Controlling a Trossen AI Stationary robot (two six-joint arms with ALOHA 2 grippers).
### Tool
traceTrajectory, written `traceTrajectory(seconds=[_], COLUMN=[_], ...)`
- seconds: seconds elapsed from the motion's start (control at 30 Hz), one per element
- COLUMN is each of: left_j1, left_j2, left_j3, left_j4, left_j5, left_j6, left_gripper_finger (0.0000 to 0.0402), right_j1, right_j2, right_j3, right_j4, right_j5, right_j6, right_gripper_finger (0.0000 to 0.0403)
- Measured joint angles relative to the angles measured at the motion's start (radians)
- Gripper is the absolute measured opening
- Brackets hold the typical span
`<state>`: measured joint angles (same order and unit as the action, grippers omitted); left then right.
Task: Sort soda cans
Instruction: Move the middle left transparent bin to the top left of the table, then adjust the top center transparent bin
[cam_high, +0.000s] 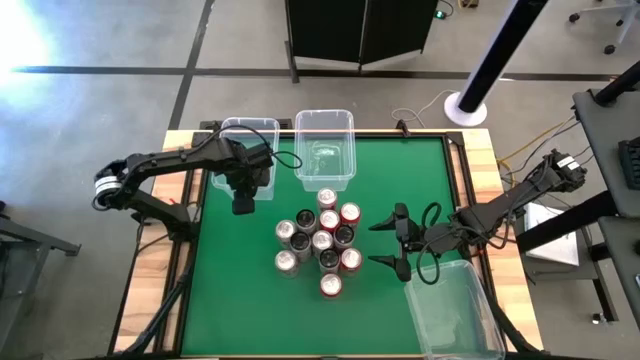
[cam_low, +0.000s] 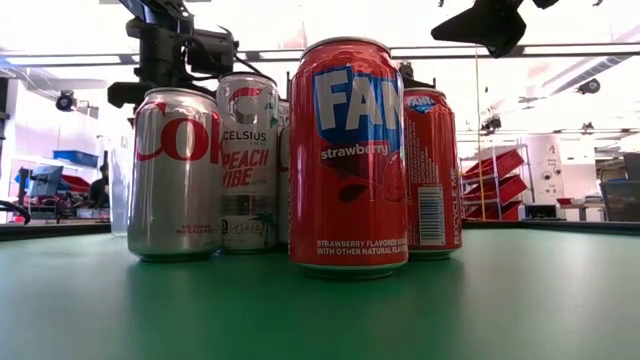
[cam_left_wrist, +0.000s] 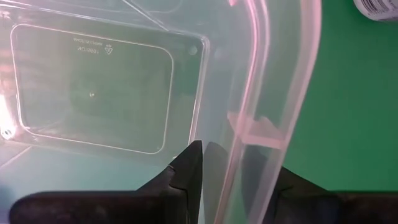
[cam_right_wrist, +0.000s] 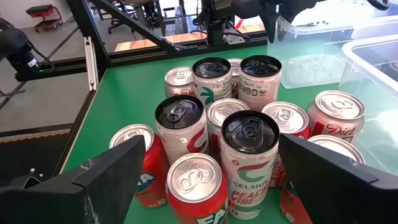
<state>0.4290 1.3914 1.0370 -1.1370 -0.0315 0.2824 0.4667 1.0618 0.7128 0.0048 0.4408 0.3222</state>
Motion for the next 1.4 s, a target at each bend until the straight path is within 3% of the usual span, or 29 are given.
traceTrajectory(seconds=[0.2, 0.37, 0.63, 0.8, 1.07, 1.23, 1.4], left_j1=[0.000, 0.000, -0.001, -0.006, -0.033, -0.048, -0.050], left_j2=[0.000, 0.000, 0.000, 0.000, 0.011, 0.093, 0.252], left_j3=[0.000, 0.021, 0.151, 0.285, 0.343, 0.368, 0.498], left_j4=[0.000, -0.003, -0.046, -0.068, 0.267, 0.448, 0.393], left_j5=[-0.001, -0.017, -0.021, 0.015, 0.129, 0.144, 0.210], left_j6=[-0.004, -0.027, -0.076, -0.098, -0.168, -0.159, -0.134], left_gripper_finger=[0.0081, 0.0112, 0.0189, 0.0217, 0.0221, 0.0221, 0.0221], right_j1=[0.000, 0.000, -0.001, 0.011, -0.031, -0.074, -0.079], right_j2=[0.000, 0.000, -0.023, -0.022, 0.052, 0.111, 0.152], right_j3=[0.000, 0.000, 0.012, 0.148, 0.316, 0.348, 0.348], right_j4=[0.000, 0.008, 0.067, 0.003, -0.278, -0.374, -0.392], right_j5=[0.005, 0.005, 0.012, 0.016, 0.127, 0.017, -0.030], right_j6=[0.000, -0.019, -0.126, -0.266, -0.334, -0.286, -0.269], right_gripper_finger=[0.0364, 0.0364, 0.0364, 0.0364, 0.0364, 0.0364, 0.0364])
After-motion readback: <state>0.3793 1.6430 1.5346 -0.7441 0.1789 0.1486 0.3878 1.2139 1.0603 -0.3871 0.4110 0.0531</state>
